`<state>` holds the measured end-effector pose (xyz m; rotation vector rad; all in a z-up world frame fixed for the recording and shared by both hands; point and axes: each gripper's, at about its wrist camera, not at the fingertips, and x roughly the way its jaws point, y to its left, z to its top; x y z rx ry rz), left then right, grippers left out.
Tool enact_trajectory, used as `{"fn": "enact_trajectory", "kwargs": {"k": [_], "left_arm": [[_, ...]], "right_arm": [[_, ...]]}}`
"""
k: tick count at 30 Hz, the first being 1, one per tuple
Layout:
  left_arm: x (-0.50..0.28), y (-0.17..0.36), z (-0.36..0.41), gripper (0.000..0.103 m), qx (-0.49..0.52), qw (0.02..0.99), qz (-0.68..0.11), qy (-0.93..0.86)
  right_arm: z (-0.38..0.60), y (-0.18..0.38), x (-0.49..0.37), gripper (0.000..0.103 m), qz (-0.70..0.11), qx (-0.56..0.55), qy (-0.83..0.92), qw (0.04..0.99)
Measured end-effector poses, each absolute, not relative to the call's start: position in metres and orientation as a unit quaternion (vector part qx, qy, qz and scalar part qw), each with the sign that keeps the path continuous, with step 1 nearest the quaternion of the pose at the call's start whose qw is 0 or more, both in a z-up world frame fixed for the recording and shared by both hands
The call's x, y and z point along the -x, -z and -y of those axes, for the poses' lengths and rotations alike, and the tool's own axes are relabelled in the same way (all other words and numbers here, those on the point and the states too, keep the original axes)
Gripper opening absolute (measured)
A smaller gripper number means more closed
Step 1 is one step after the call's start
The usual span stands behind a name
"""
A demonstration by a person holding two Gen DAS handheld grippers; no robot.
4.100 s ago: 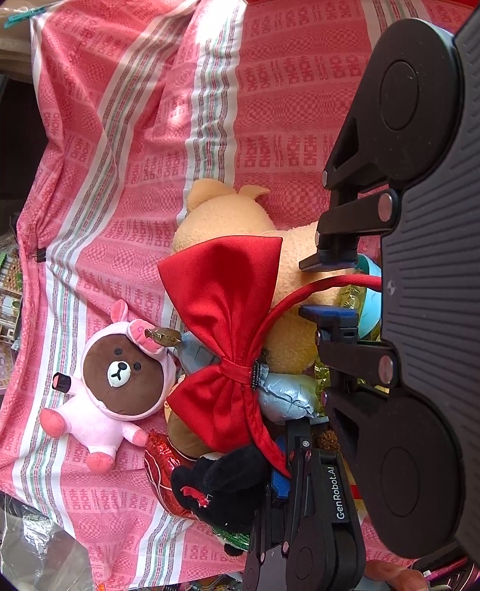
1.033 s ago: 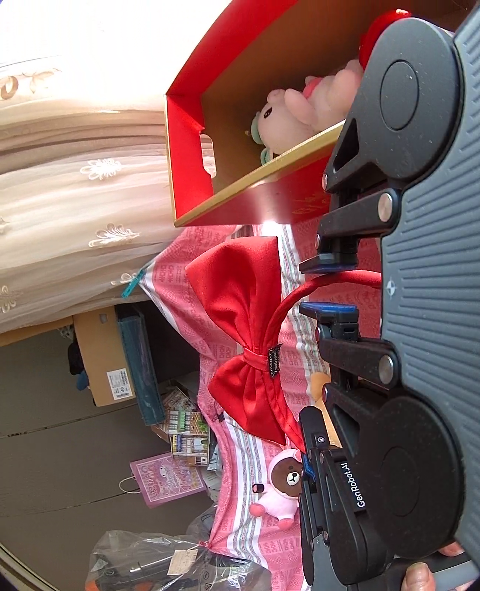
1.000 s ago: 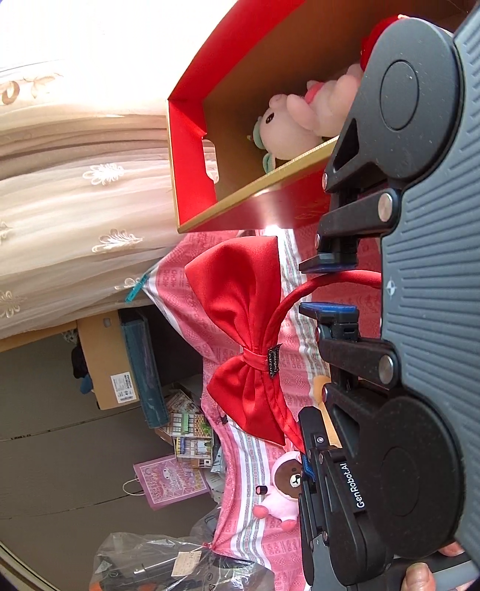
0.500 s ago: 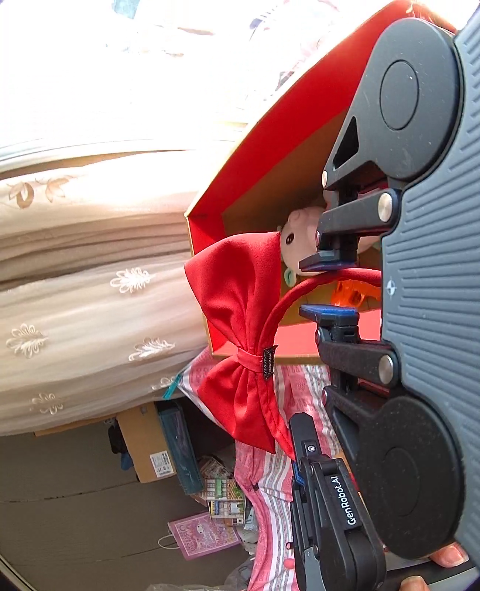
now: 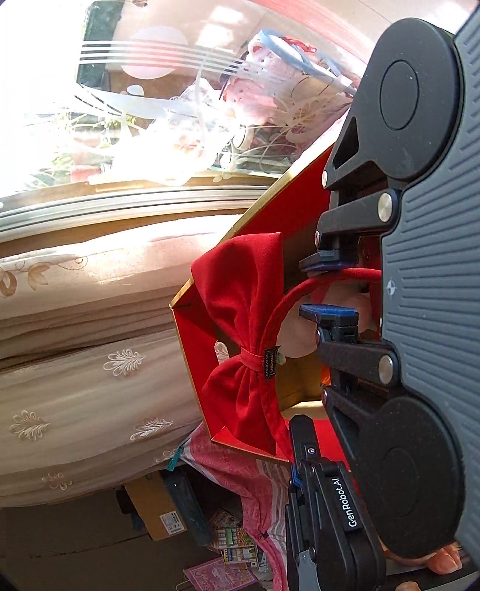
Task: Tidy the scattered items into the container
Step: 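Open the right gripper to drop the bow headband into the box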
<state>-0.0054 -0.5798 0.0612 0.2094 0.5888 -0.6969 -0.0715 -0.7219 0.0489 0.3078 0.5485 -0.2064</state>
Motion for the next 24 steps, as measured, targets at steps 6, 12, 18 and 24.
{"fn": "enact_trajectory", "kwargs": {"k": [6,12,18,24], "left_arm": [[-0.001,-0.045,0.585,0.006,-0.104,0.878,-0.314,0.347],[0.003,-0.042,0.587,0.080,-0.136,0.893,-0.299,0.308],[-0.008,-0.050,0.578,0.089,-0.093,0.896,-0.312,0.304],[-0.006,-0.046,0.577,0.089,-0.091,0.895,-0.319,0.297]], "right_arm": [[0.731,-0.042,0.068,0.045,-0.283,-0.154,0.091,0.942],[0.726,-0.034,0.064,0.086,-0.286,-0.132,0.100,0.944],[0.732,-0.031,0.063,0.086,-0.289,-0.152,0.102,0.940],[0.729,-0.030,0.065,0.089,-0.292,-0.155,0.100,0.939]]}}
